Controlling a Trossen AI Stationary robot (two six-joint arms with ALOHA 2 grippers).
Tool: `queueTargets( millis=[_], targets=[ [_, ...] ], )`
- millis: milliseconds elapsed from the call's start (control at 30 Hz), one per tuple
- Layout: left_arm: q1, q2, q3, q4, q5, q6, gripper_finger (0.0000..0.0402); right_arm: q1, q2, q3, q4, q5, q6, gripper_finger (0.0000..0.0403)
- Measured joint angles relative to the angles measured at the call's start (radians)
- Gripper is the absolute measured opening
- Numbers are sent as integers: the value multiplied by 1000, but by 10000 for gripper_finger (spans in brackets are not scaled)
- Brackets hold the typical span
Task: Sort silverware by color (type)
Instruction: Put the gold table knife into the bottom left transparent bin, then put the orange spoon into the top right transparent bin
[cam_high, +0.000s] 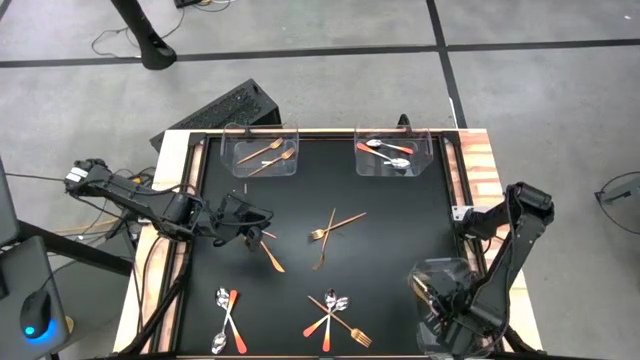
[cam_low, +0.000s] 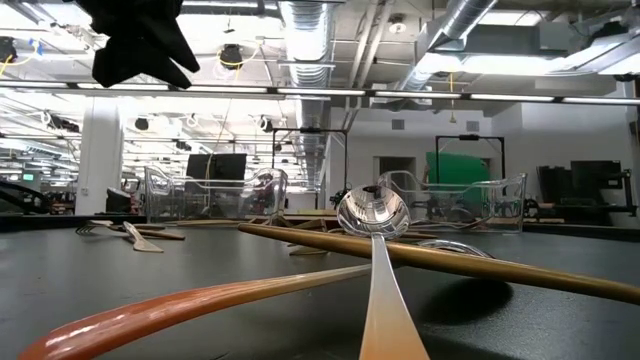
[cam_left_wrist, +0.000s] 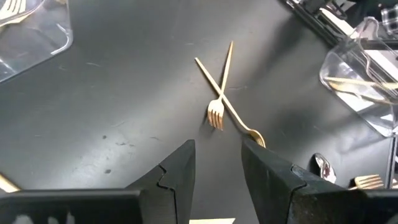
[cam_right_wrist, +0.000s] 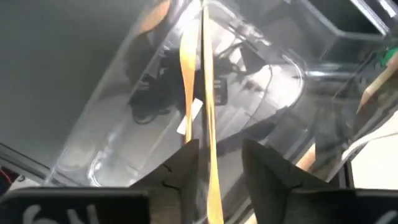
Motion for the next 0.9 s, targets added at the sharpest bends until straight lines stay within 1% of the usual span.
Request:
queueTargets(
  millis=[67,167,333,433,567,667,767,833,900],
  targets=[
    [-9,0,0,0,-13,-12,118,-23,0,0,6,22,-4,154],
    [-13,0,0,1,-27,-20,118,-65,0,13,53,119,-67,158],
    [-13,0,0,5,-34,-21,118,-168,0,65,230,307,-285,150],
    [-13,0,0,5,-42,-21,118,-242,-1,69,393,384,-429,142],
    [-12,0,0,5,-52,-21,118,-342,-1,59,607,384,-620,139],
    [-12,0,0,5,-42,-21,118,-409,1,26,777,340,-733,140],
    [-13,0,0,4,-9,-23,118,-455,1,23,837,314,-787,143],
    [-16,0,0,4,20,-25,118,-480,3,24,840,298,-799,144],
    [-27,0,0,4,28,-24,118,-504,26,25,846,266,-804,146]
  ],
)
